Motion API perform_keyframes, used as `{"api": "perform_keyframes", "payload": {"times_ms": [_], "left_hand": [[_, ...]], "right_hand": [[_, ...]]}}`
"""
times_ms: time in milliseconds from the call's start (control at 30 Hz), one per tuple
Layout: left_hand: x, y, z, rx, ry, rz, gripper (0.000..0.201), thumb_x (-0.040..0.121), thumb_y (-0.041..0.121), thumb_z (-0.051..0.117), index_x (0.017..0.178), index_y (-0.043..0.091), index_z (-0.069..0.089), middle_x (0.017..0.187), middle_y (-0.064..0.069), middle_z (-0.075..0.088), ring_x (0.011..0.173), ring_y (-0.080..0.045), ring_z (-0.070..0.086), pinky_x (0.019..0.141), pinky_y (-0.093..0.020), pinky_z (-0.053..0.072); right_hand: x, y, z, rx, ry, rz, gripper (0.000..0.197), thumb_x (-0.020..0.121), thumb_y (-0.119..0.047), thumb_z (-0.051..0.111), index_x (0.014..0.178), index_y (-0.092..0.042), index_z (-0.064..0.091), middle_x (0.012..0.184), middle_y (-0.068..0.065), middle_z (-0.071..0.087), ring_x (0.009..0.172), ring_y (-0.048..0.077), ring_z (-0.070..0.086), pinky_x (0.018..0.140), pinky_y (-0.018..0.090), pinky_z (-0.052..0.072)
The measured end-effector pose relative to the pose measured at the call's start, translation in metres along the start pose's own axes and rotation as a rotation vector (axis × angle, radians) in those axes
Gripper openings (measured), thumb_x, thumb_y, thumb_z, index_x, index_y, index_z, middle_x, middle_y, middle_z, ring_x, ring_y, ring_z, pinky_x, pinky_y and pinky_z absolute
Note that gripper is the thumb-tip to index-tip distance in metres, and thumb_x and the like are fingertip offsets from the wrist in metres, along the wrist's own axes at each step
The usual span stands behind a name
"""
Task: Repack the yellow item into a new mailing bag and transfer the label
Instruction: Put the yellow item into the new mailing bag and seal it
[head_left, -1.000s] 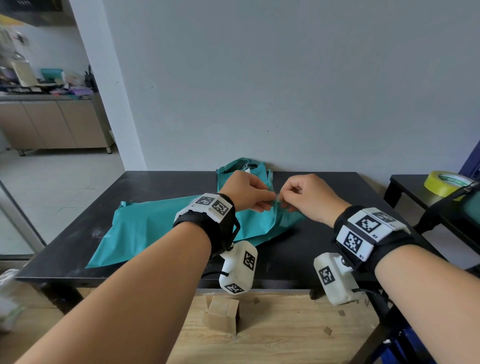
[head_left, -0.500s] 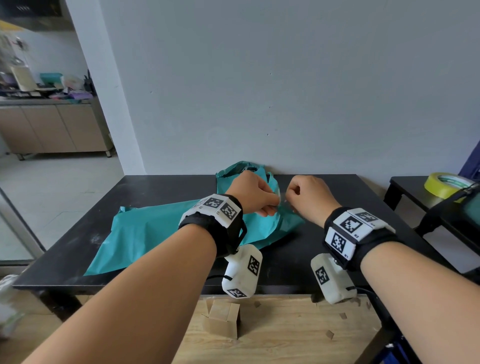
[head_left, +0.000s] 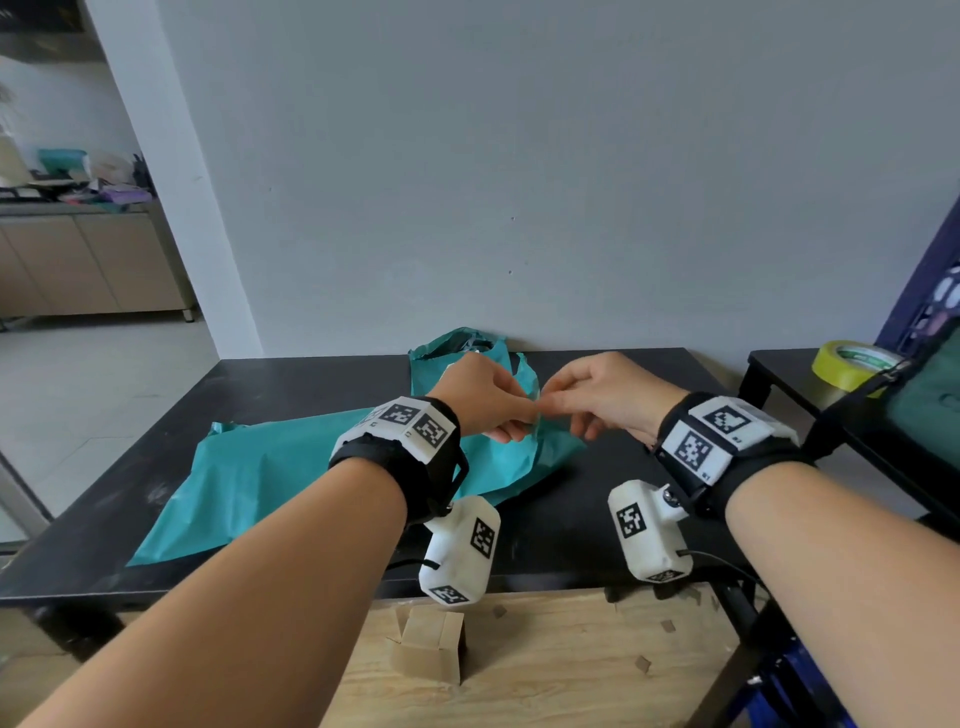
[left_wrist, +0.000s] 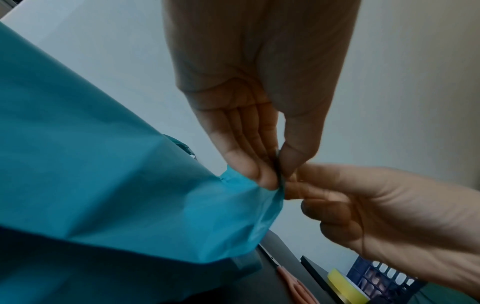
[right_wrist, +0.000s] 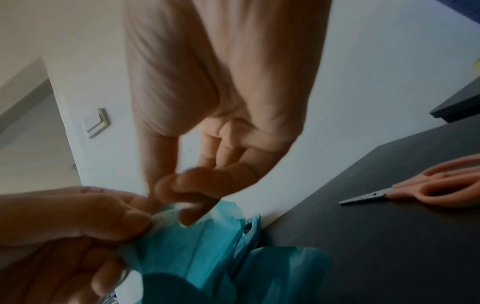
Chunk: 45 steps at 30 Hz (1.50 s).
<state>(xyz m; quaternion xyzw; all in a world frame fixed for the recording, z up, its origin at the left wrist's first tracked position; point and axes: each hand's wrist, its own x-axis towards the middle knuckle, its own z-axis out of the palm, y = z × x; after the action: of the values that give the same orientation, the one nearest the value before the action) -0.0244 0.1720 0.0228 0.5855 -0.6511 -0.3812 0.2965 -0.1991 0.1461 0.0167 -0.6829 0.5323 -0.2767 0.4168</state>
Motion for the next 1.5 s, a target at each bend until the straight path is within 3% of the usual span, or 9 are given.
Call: {"api": "perform_keyframes", "payload": {"times_ms": [67, 300, 567, 733, 967, 1133, 1267, 1433, 1500], "left_hand": [[-0.001, 0.000, 0.000, 0.009, -0.002, -0.007, 0.011, 0.081, 0.010, 0.071, 0.086, 0.000, 0.069, 0.077, -0.012, 0.074, 0.065, -0.014, 0.069, 0.072, -0.027, 0.060], [-0.003, 0.004, -0.004, 0.073, -0.028, 0.014, 0.009, 0.081, 0.007, 0.069, 0.073, 0.005, 0.066, 0.066, -0.006, 0.072, 0.057, -0.011, 0.068, 0.067, -0.023, 0.060], [-0.013, 0.008, -0.010, 0.118, -0.187, 0.003, 0.003, 0.079, 0.005, 0.067, 0.081, 0.003, 0.066, 0.081, -0.015, 0.075, 0.065, -0.014, 0.067, 0.063, -0.018, 0.055], [-0.004, 0.021, -0.011, 0.057, -0.204, -0.077, 0.033, 0.082, 0.031, 0.070, 0.095, 0.001, 0.069, 0.086, -0.013, 0.074, 0.072, -0.017, 0.068, 0.071, -0.027, 0.059], [0.025, 0.040, 0.003, 0.114, -0.059, -0.201, 0.045, 0.077, 0.048, 0.071, 0.084, 0.003, 0.066, 0.065, -0.008, 0.068, 0.046, -0.013, 0.061, 0.051, -0.019, 0.054], [0.042, 0.048, 0.018, 0.299, -0.085, -0.195, 0.030, 0.073, 0.028, 0.079, 0.057, 0.012, 0.059, 0.048, 0.000, 0.059, 0.035, -0.010, 0.051, 0.052, -0.018, 0.046], [0.053, 0.046, 0.018, 0.310, -0.122, -0.220, 0.007, 0.077, 0.011, 0.075, 0.078, 0.005, 0.070, 0.066, -0.006, 0.065, 0.060, -0.017, 0.059, 0.080, -0.026, 0.055], [0.053, 0.041, 0.020, 0.288, -0.146, -0.197, 0.012, 0.077, 0.006, 0.076, 0.077, 0.006, 0.064, 0.062, -0.006, 0.064, 0.040, -0.008, 0.057, 0.065, -0.021, 0.057], [0.052, 0.040, 0.020, 0.302, -0.164, -0.199, 0.015, 0.078, 0.007, 0.076, 0.075, 0.007, 0.062, 0.064, -0.006, 0.065, 0.045, -0.010, 0.060, 0.070, -0.024, 0.057]], "right_hand": [[0.001, -0.001, -0.001, -0.022, 0.007, -0.024, 0.012, 0.075, -0.011, 0.079, 0.083, -0.008, 0.071, 0.072, 0.006, 0.068, 0.058, 0.014, 0.060, 0.053, 0.023, 0.051], [0.012, -0.001, 0.007, -0.181, 0.192, -0.064, 0.004, 0.079, -0.006, 0.074, 0.078, -0.008, 0.071, 0.070, 0.010, 0.071, 0.057, 0.016, 0.065, 0.060, 0.029, 0.059], [0.035, 0.006, -0.010, -0.161, 0.522, 0.053, 0.021, 0.080, -0.002, 0.062, 0.062, -0.012, 0.066, 0.060, 0.010, 0.068, 0.061, 0.028, 0.071, 0.066, 0.039, 0.062], [0.035, -0.001, -0.011, -0.021, 0.428, 0.019, 0.010, 0.083, 0.001, 0.063, 0.074, -0.004, 0.063, 0.062, 0.010, 0.064, 0.051, 0.019, 0.064, 0.049, 0.027, 0.055], [0.026, -0.007, -0.023, 0.156, 0.370, -0.035, 0.008, 0.082, -0.003, 0.068, 0.079, -0.008, 0.063, 0.074, 0.010, 0.070, 0.049, 0.013, 0.064, 0.043, 0.020, 0.050], [0.023, -0.001, -0.030, 0.221, 0.317, 0.004, 0.009, 0.081, 0.001, 0.068, 0.084, -0.005, 0.061, 0.070, 0.009, 0.069, 0.051, 0.013, 0.067, 0.043, 0.018, 0.051], [0.031, 0.008, -0.035, 0.514, 0.289, 0.088, 0.013, 0.088, 0.007, 0.057, 0.087, -0.004, 0.051, 0.078, 0.017, 0.070, 0.050, 0.013, 0.068, 0.047, 0.019, 0.054], [0.049, 0.018, -0.039, 0.771, 0.305, 0.202, 0.017, 0.097, 0.007, 0.040, 0.082, 0.004, 0.048, 0.074, 0.023, 0.066, 0.062, 0.024, 0.070, 0.054, 0.023, 0.059], [0.056, 0.016, -0.037, 0.745, 0.349, 0.154, 0.023, 0.098, 0.008, 0.036, 0.078, 0.003, 0.046, 0.064, 0.021, 0.065, 0.055, 0.025, 0.068, 0.049, 0.026, 0.058]]}}
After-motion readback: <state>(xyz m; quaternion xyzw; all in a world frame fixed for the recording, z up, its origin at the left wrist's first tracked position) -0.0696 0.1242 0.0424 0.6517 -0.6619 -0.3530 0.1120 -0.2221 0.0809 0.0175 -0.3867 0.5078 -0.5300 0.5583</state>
